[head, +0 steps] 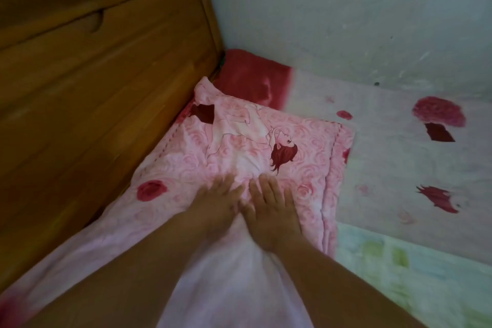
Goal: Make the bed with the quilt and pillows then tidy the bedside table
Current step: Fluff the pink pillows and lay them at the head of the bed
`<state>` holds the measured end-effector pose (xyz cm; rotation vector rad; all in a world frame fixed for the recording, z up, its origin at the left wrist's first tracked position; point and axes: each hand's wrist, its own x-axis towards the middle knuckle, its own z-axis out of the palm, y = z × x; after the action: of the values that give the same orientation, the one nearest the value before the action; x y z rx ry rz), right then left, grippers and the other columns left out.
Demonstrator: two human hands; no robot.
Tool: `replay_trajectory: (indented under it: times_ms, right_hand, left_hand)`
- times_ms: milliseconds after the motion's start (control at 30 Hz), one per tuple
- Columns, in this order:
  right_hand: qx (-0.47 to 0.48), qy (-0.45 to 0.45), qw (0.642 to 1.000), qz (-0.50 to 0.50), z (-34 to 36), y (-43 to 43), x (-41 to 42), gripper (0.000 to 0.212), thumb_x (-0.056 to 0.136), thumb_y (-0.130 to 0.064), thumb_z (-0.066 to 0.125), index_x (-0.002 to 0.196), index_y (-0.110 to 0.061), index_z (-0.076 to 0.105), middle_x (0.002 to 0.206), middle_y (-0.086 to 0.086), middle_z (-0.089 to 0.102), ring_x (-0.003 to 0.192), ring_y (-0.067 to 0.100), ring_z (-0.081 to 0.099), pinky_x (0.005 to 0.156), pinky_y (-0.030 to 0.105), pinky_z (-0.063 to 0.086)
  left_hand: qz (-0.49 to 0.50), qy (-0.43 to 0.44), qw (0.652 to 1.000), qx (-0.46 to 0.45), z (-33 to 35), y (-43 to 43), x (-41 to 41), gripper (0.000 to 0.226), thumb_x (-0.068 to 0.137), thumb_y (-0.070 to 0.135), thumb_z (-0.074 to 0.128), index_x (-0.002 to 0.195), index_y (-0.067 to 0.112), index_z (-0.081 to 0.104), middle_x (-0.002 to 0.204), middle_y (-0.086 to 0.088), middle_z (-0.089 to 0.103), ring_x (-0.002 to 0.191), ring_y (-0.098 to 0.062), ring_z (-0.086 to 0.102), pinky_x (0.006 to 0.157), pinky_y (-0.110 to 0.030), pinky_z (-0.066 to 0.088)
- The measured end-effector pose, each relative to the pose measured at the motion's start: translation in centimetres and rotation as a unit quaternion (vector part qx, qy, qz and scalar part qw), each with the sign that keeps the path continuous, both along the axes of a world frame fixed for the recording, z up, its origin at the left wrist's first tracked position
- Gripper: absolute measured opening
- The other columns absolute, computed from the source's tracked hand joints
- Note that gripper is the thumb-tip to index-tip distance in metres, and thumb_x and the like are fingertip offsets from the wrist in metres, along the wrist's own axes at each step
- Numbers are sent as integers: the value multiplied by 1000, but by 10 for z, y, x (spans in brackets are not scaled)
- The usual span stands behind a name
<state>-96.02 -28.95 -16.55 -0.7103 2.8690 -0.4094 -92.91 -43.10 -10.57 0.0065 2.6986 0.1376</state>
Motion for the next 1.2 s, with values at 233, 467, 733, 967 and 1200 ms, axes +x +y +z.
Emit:
replay_trajectory:
  times_ms: [233,467,733,967,1200]
  right_hand:
    - [80,-120,989,-41,73,-1,14,63,98,-56,14,153,-29,2,161,1,-12,148,21,-11,118,50,-3]
    - [102,-151,982,58,50,-2,120,88,70,-77,-16,148,-38,-17,156,-8,-28,144,28,-23,116,57,-5]
    - [-9,-7,1000,-2,72,-9,132,88,81,-70,-20,154,-25,2,161,3,-8,148,29,-6,119,52,-5]
    - [-15,20,999,-25,67,-24,128,66,96,-58,8,153,-26,-3,158,-1,-20,147,24,-16,116,44,-17]
    - [74,-136,984,83,62,-18,127,80,87,-67,3,154,-23,9,162,0,1,149,20,0,118,45,7]
  left_hand:
    - [-15,181,983,-21,39,0,77,70,89,54,6,150,29,28,161,-3,5,148,-33,5,117,-49,3]
    - [165,93,976,-112,24,-31,133,77,87,69,1,153,30,0,159,-5,-21,147,-27,-18,114,-62,-5]
    - [239,259,930,-100,44,-46,153,71,94,65,13,153,26,8,162,-8,-1,148,-32,-6,116,-55,-12]
    - [270,174,942,-92,29,-53,146,67,94,60,14,152,26,15,161,-9,7,148,-32,2,116,-57,-6]
    - [171,20,984,39,36,-56,151,58,103,33,27,153,11,8,160,-14,3,148,-31,0,118,-51,2]
